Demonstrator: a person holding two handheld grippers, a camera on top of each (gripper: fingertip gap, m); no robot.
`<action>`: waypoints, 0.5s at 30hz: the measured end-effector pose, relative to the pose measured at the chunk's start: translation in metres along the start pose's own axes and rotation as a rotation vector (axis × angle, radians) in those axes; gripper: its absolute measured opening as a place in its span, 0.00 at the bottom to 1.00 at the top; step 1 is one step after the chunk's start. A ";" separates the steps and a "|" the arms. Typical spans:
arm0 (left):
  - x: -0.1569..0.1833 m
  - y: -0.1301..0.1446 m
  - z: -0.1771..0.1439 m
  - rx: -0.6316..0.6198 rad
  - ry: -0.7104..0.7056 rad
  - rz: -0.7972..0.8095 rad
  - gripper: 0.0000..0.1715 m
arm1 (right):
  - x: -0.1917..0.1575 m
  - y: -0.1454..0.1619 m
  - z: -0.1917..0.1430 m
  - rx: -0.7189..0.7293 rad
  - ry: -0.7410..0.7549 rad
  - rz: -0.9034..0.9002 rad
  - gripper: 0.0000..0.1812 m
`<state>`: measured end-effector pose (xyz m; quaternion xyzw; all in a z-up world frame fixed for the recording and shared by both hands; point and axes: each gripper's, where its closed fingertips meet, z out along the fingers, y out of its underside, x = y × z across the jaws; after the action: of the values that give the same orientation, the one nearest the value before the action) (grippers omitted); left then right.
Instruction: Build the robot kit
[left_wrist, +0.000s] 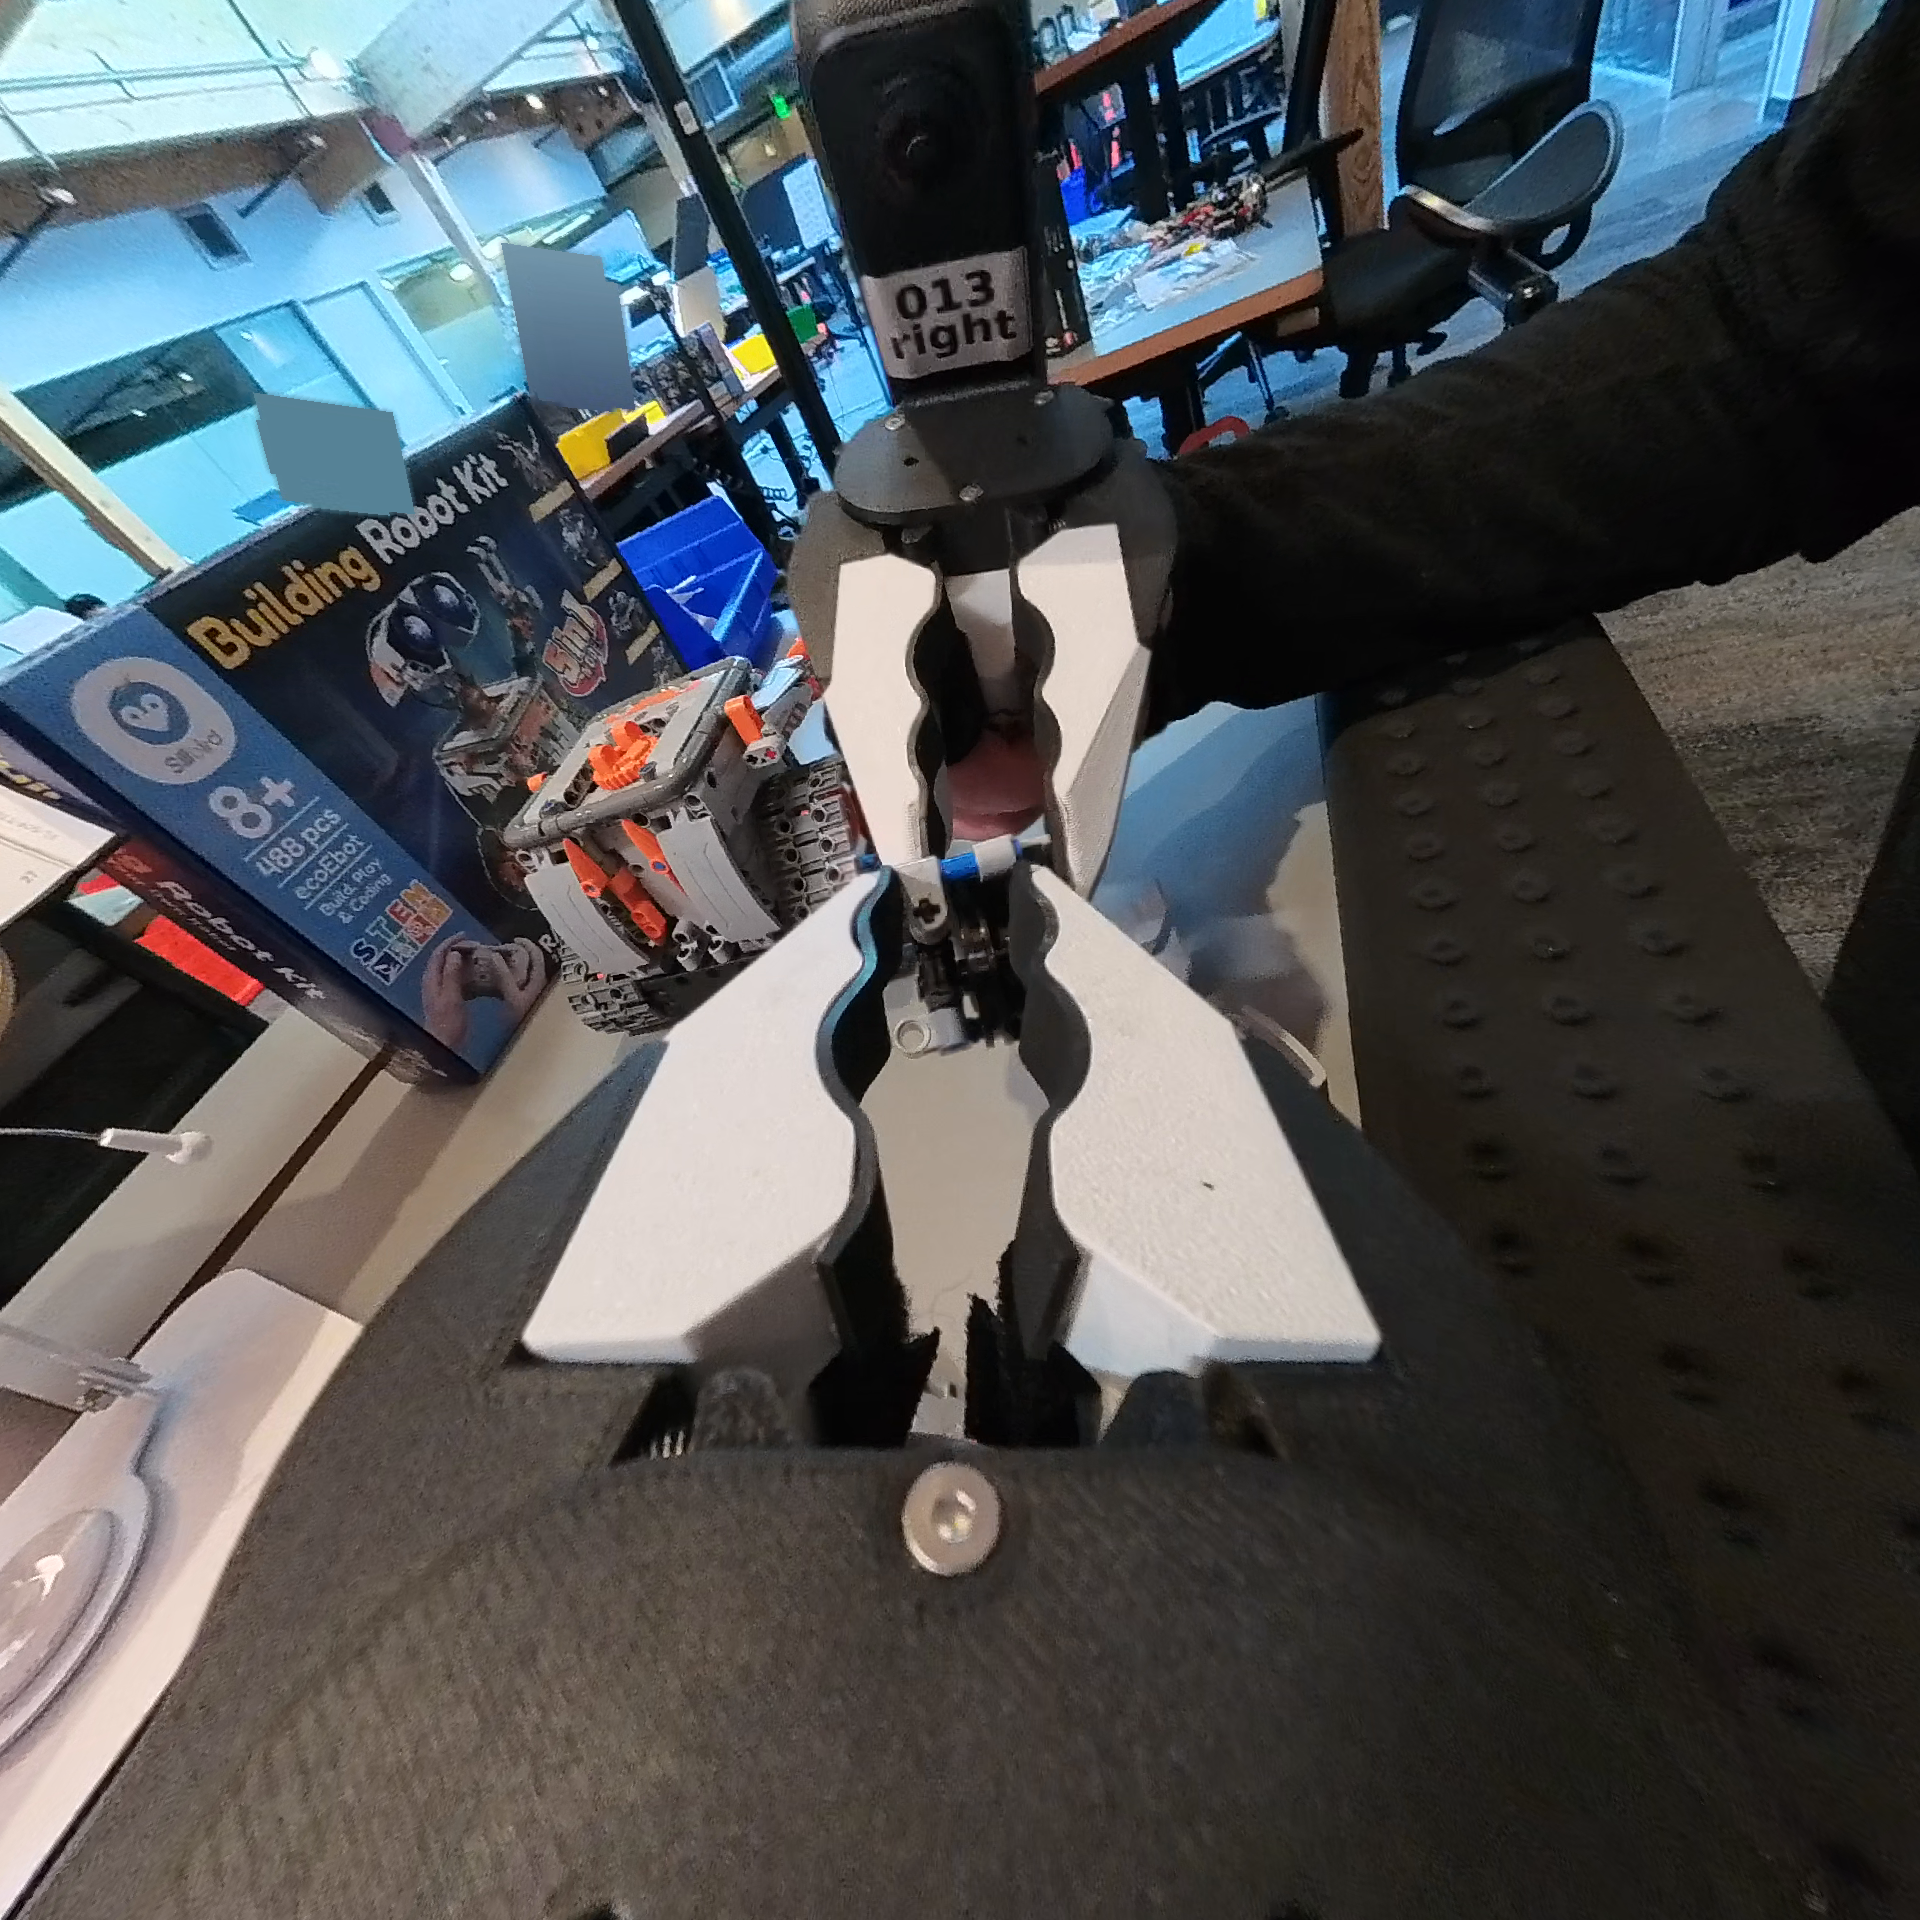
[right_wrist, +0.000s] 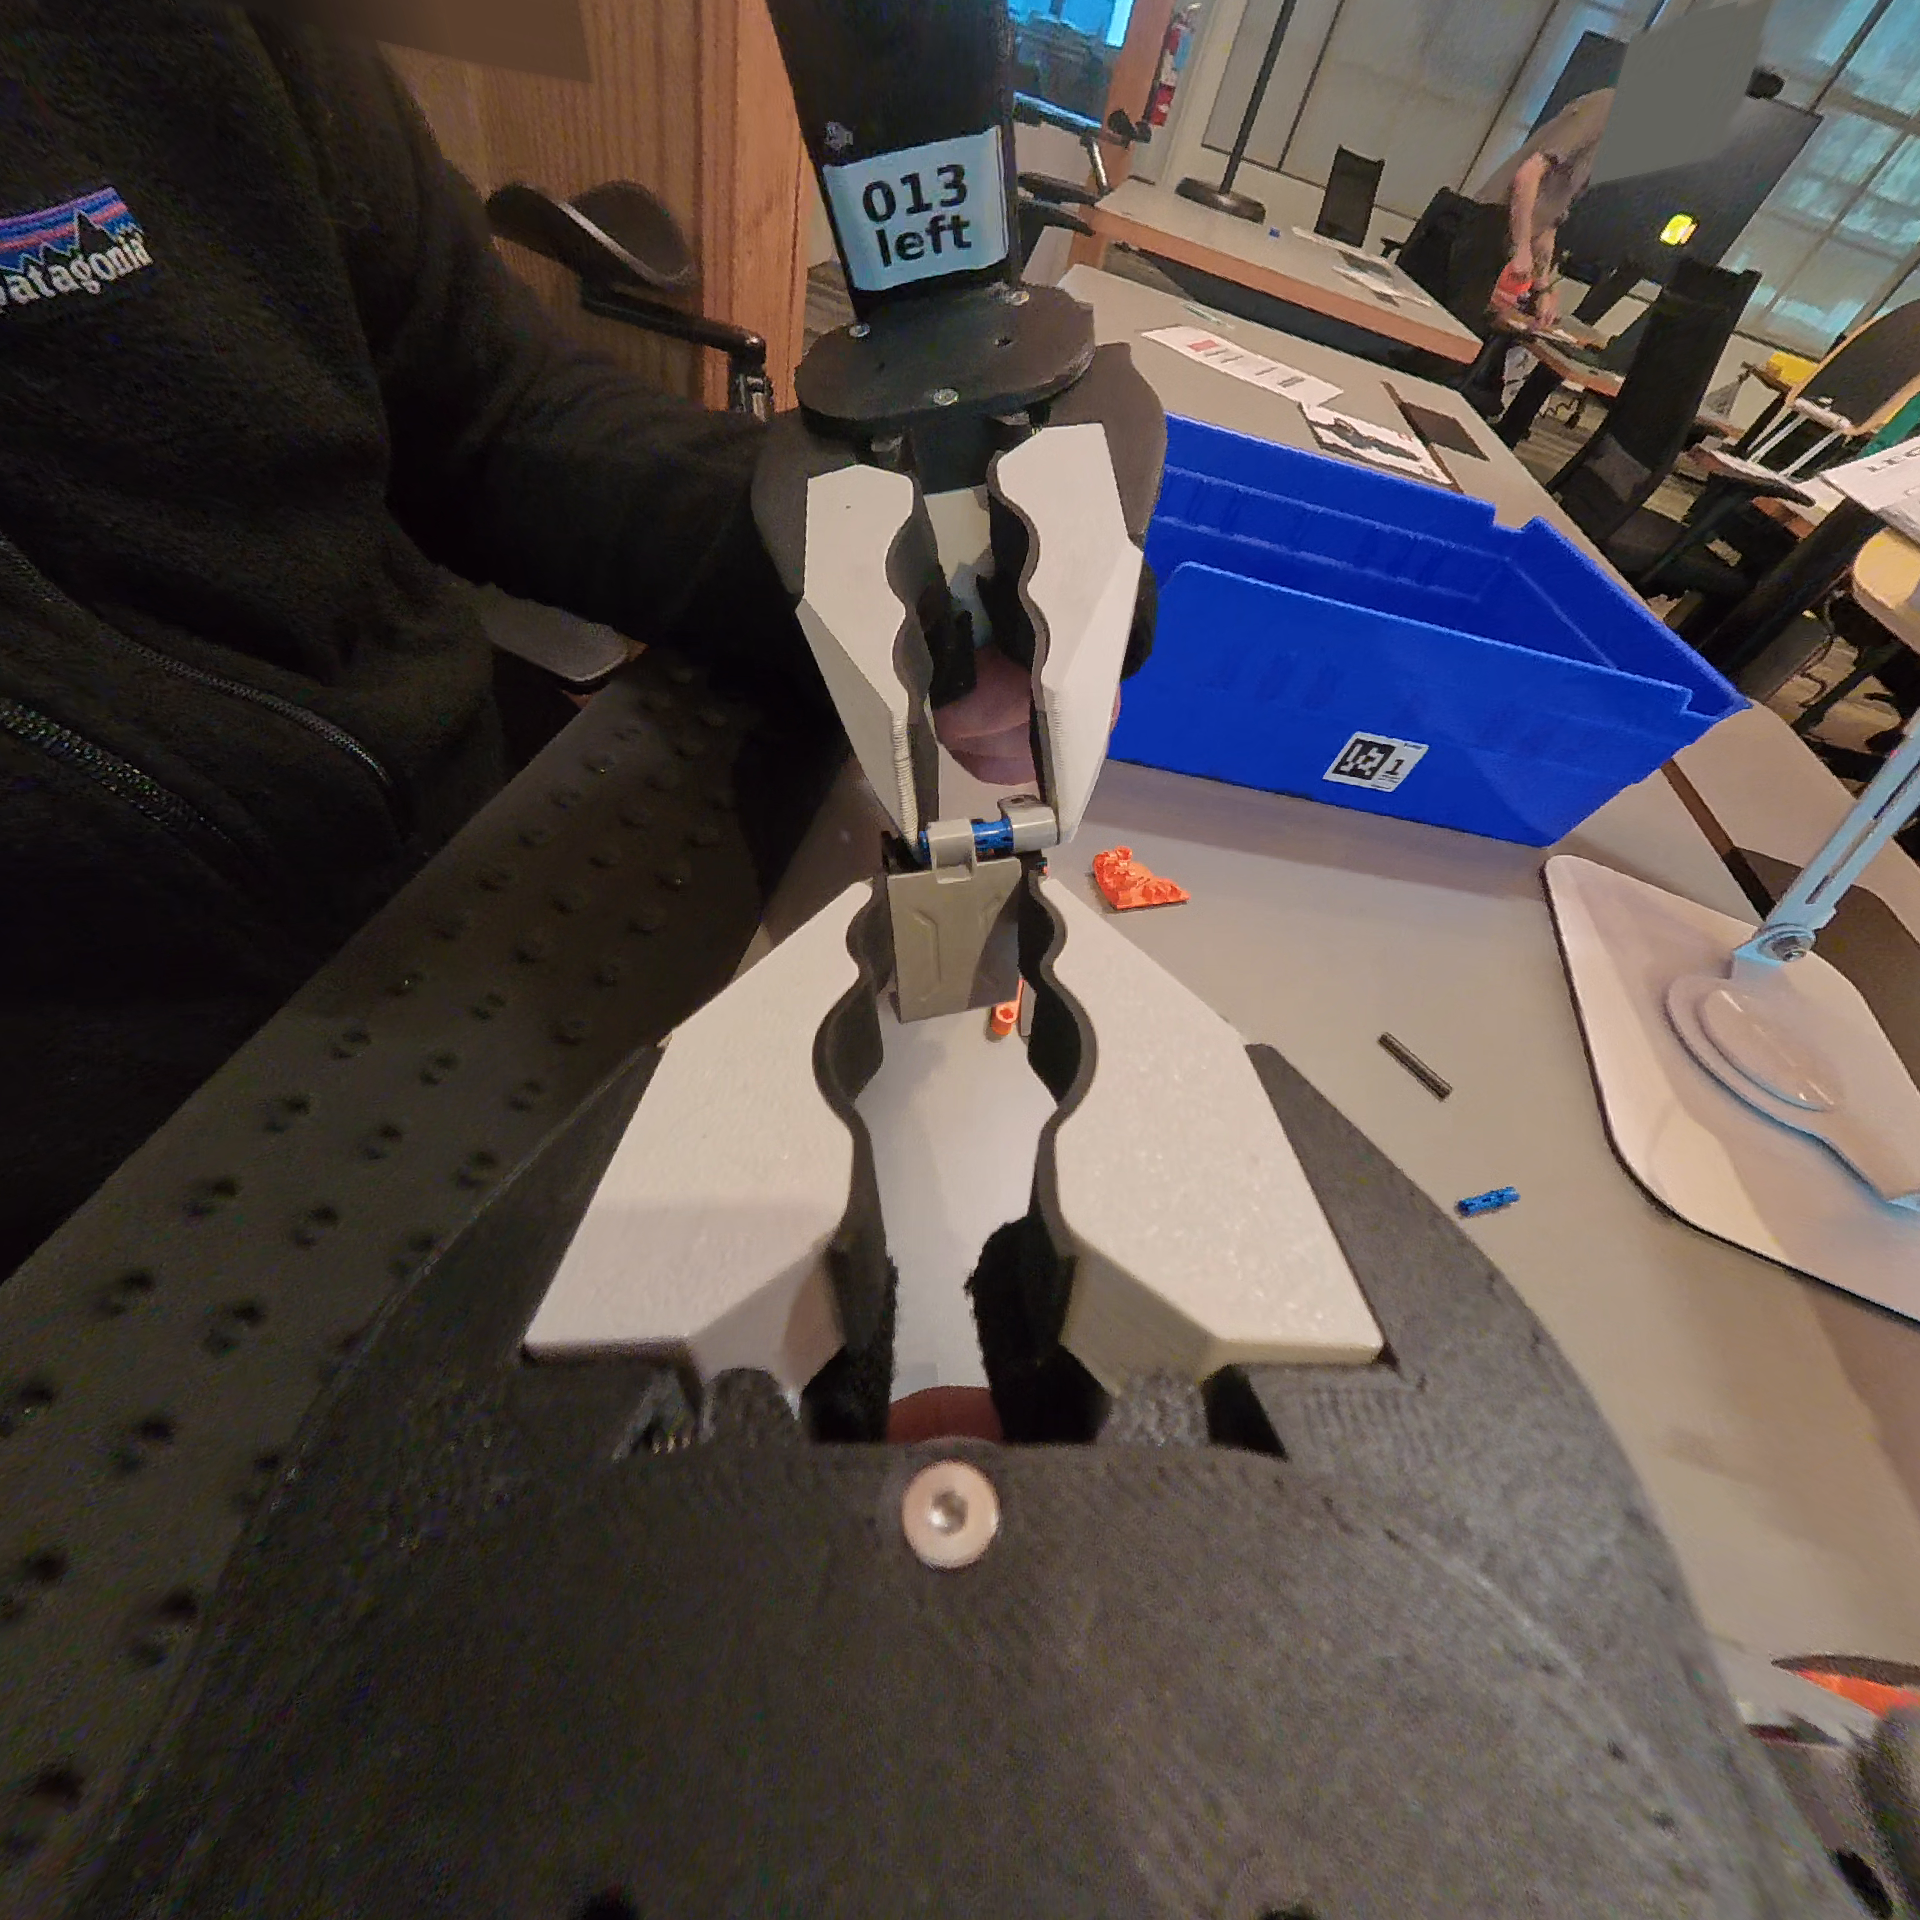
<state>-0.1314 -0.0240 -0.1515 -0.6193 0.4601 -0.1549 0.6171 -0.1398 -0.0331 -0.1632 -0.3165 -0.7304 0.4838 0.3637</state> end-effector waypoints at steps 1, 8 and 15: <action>0.000 0.001 0.000 -0.009 0.003 0.008 0.11 | 0.000 0.002 0.001 -0.009 0.001 0.001 0.12; 0.000 0.014 -0.001 -0.086 0.052 0.063 0.11 | 0.001 0.012 0.005 -0.059 0.014 -0.017 0.12; 0.002 0.031 0.001 -0.122 0.067 0.050 0.07 | 0.000 0.028 0.010 -0.123 -0.008 -0.003 0.12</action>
<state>-0.1413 -0.0190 -0.1807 -0.6386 0.5044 -0.1318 0.5660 -0.1452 -0.0287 -0.1923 -0.3353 -0.7605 0.4389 0.3414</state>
